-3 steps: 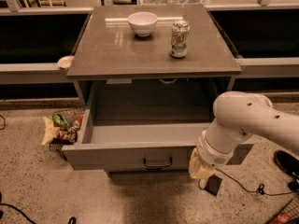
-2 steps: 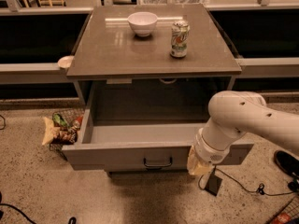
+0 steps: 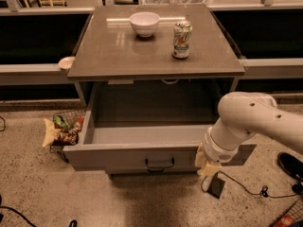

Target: Close top drawer

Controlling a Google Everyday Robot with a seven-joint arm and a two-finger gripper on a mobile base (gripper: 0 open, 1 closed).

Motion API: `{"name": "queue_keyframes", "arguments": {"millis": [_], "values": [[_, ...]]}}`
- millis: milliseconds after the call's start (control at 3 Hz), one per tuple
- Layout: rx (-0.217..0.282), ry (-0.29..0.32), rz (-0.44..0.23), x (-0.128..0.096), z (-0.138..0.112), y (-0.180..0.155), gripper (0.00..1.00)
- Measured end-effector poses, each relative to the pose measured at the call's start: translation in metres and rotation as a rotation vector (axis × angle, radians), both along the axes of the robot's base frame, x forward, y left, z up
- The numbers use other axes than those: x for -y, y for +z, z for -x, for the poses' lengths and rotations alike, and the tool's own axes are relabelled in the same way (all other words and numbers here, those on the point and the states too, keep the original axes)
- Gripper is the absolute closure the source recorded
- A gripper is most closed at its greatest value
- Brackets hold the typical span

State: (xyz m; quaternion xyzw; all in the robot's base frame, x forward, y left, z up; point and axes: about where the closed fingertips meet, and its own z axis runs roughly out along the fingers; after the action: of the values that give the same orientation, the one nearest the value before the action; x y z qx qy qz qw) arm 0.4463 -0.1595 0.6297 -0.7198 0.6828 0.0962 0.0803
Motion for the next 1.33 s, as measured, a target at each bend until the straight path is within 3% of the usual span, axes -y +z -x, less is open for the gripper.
{"name": "queue_keyframes", "arguments": {"millis": [333, 667, 1000, 1333], "values": [[0.001, 0.000, 0.000, 0.000, 0.000, 0.000, 0.06], [0.001, 0.000, 0.000, 0.000, 0.000, 0.000, 0.00], [0.001, 0.000, 0.000, 0.000, 0.000, 0.000, 0.00], [0.033, 0.027, 0.010, 0.000, -0.020, -0.003, 0.14]]}}
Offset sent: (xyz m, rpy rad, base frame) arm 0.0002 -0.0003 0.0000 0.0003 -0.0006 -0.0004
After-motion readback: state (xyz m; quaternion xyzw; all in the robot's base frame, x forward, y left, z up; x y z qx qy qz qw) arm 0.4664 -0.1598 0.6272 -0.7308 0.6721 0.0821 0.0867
